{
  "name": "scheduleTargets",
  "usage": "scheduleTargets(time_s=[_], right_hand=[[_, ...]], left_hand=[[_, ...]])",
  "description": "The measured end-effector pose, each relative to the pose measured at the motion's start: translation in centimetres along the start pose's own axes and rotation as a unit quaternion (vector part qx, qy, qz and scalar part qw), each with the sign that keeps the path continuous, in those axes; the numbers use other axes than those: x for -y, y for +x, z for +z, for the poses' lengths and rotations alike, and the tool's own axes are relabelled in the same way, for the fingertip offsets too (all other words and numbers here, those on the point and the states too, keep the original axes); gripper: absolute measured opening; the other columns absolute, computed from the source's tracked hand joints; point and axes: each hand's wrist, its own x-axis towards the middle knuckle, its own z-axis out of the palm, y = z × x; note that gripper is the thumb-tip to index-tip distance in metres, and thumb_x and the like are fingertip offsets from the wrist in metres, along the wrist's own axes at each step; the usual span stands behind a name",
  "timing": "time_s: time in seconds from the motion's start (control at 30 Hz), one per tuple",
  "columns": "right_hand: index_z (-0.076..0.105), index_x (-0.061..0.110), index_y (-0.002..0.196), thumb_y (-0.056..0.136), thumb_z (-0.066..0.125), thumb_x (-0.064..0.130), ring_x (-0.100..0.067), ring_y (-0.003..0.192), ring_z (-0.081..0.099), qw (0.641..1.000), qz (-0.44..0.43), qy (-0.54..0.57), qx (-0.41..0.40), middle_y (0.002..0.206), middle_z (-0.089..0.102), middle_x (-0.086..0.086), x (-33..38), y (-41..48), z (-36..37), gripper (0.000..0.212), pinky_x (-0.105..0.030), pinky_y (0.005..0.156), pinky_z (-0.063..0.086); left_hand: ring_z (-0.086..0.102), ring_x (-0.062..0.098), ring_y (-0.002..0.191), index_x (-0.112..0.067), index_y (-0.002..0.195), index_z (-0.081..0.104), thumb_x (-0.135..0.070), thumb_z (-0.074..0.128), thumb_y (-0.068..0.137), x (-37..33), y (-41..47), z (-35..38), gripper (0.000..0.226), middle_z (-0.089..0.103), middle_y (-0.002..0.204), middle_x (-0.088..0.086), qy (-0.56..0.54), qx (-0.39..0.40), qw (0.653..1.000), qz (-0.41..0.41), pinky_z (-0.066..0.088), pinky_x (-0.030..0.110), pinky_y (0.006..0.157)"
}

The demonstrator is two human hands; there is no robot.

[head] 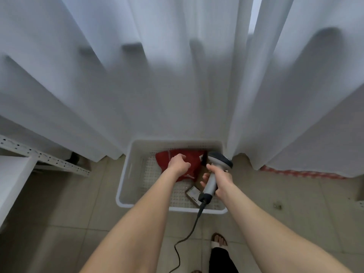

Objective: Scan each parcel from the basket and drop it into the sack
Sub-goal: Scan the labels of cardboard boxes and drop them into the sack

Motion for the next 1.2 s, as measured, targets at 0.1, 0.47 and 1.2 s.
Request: scheduleTargets(time_s=[0.1,0.47,1.2], right_hand=[[0.060,0.003,0.096,0.087,0.071,0.010,-0.022,0.070,0.060,1.000,0.003,-0.028,-0.009,0.077,0.061,-0.013,0.4,5.2,0.2,0.017,-0.038,0.058,0.056],[0.054,0.004,0.117,0.081,0.076,0.023,-0.030,0.104,0.059,0.983,-0.053,-0.157,-0.075,0.111,0.060,-0.013,-0.8,27.3,1.7,0.046,-0.043,0.096,0.049],[0.064,0.012,0.099,0.076,0.075,0.031,-0.033,0.090,0.068,0.974,-0.111,-0.191,-0.046,0.097,0.070,-0.015,-2.8,44.2,0.6,0.031,-0.052,0.087,0.056]], left_hand=[[0.047,0.023,0.128,-0.009,0.140,0.044,-0.016,0.054,0.095,0.5,4.8,2.5,0.046,0.047,0.142,0.008,-0.014,0.024,1.000,-0.001,0.038,0.028,0.101],[0.055,0.022,0.110,-0.010,0.139,0.045,-0.008,0.045,0.098,5.9,21.8,14.4,0.041,0.053,0.133,0.011,-0.124,0.096,0.987,-0.034,0.047,0.029,0.084],[0.059,0.026,0.104,-0.005,0.139,0.043,0.002,0.037,0.095,9.4,35.8,23.2,0.045,0.059,0.125,0.017,-0.250,0.152,0.955,-0.052,0.051,0.035,0.088]])
